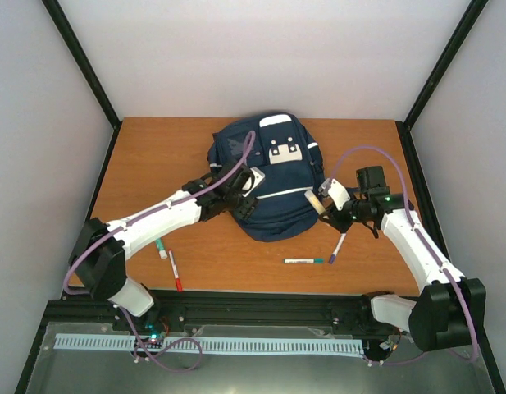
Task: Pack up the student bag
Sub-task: Pick up the stationery from the center of the board, then place the stationery in the student bag.
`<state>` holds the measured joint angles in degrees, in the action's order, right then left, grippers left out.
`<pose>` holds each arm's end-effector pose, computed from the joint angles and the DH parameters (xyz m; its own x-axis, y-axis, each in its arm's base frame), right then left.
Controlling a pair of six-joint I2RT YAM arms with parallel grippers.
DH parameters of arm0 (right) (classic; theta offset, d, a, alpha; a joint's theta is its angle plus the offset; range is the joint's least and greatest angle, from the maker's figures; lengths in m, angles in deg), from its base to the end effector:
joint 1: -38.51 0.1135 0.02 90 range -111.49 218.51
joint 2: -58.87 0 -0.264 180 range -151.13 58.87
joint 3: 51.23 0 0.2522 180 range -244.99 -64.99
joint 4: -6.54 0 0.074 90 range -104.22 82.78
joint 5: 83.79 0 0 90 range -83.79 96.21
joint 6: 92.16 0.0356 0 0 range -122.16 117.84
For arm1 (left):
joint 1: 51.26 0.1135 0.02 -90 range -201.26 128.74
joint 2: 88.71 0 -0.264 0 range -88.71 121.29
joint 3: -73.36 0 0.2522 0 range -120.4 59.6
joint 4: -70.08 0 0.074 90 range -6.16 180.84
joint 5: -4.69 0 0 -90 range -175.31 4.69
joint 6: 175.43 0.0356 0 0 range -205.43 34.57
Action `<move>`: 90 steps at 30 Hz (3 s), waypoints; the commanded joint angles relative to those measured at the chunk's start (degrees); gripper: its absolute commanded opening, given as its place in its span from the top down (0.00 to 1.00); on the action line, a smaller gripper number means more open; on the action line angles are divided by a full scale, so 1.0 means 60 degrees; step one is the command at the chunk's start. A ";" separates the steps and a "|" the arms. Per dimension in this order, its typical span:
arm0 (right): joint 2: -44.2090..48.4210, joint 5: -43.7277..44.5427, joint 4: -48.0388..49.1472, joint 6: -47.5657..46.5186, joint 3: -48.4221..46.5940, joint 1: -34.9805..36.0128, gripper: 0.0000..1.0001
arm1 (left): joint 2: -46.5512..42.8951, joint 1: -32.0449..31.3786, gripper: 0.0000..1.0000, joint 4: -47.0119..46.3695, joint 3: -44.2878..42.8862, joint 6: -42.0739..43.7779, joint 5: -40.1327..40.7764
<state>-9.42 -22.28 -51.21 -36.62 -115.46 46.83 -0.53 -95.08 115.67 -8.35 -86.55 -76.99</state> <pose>0.2188 0.0492 0.2481 -0.5210 -0.5788 -0.6274 -0.7822 0.6180 0.0794 0.2412 -0.2243 0.2628 -0.5811 0.5308 -0.6169 0.6097 0.7861 0.1021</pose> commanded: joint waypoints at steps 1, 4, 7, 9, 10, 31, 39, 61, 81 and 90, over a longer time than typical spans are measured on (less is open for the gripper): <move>0.0217 -0.0059 0.0409 0.0413 0.0179 -0.0244 0.84 | 0.0078 -0.0485 0.28 -0.0467 -0.0120 0.1341 0.0755; 0.0272 0.0105 0.0530 0.0514 0.0234 -0.0287 0.83 | 0.0764 -0.0676 0.28 -0.0053 -0.0644 0.1495 0.1217; 0.0308 0.0354 0.0630 0.0660 0.0301 -0.0300 0.82 | 0.1424 -0.0773 0.29 0.0012 -0.0989 0.1784 0.1463; 0.0261 0.0568 0.0699 0.0730 0.0361 -0.0309 0.81 | 0.1616 -0.0969 0.29 -0.0213 -0.0993 0.2018 0.1420; 0.0240 0.0668 0.0731 0.0744 0.0381 -0.0312 0.80 | 0.1719 -0.1138 0.29 -0.0335 -0.0995 0.2145 0.1398; 0.0136 0.0817 0.0758 0.0803 0.0415 -0.0577 0.77 | 0.2772 -0.1937 0.56 -0.1711 -0.1680 0.3499 0.4025; 0.0057 0.0727 0.0697 0.0782 0.0403 -0.0602 0.76 | 0.2521 -0.1948 0.66 -0.2299 -0.1154 0.3597 0.4146; -0.0029 0.0458 0.0536 0.0718 0.0391 -0.0884 0.75 | 0.3097 -0.2205 0.76 -0.3369 -0.0816 0.4546 0.5353; 0.0967 0.0587 -0.0398 -0.2352 0.0091 -0.0177 0.80 | 0.0908 -0.1019 0.99 -0.0929 -0.3016 0.0039 0.2189; 0.0416 0.3569 0.0019 -0.2855 -0.0677 0.2930 0.81 | 0.0529 -0.0290 0.99 -0.0781 -0.2852 -0.1116 0.0583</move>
<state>-5.29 -11.07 -52.65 -50.41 -117.26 57.87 6.36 -98.46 113.97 -21.04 -85.94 -67.07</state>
